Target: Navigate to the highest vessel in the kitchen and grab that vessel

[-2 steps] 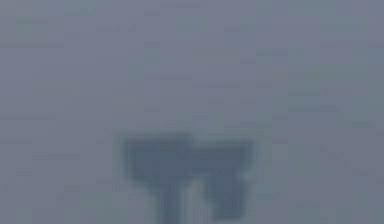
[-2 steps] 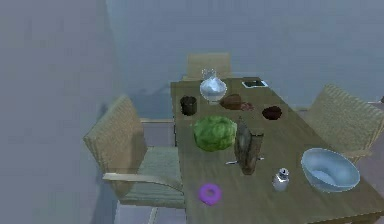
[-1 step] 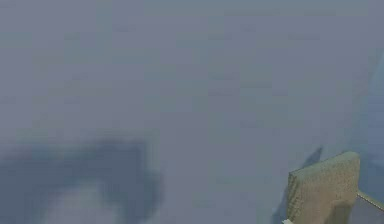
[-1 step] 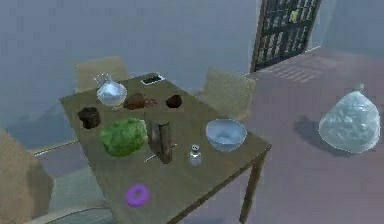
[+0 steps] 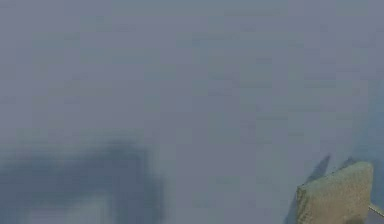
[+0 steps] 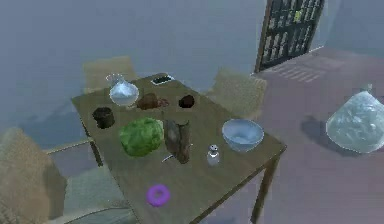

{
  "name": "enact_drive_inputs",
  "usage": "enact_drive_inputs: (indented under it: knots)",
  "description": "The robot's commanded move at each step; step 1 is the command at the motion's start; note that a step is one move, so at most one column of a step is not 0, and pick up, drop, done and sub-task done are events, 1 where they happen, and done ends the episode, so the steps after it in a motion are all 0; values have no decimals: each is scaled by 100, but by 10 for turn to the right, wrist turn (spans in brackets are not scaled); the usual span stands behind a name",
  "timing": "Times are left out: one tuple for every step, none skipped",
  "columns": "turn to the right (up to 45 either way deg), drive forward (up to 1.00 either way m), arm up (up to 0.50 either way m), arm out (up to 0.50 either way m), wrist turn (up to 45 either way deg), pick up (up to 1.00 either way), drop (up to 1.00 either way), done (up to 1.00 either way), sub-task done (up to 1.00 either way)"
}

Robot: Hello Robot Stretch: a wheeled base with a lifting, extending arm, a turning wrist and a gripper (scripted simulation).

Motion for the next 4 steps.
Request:
enact_drive_inputs:
  knots:
    - [450, 0, 0, 0, 0, 0, 0, 0, 0]
    - [450, 0, 0, 0, 0, 0, 0, 0, 0]
    - [450, 0, 0, 0, 0, 0, 0, 0, 0]
    - [450, 0, 0, 0, 0, 0, 0, 0, 0]
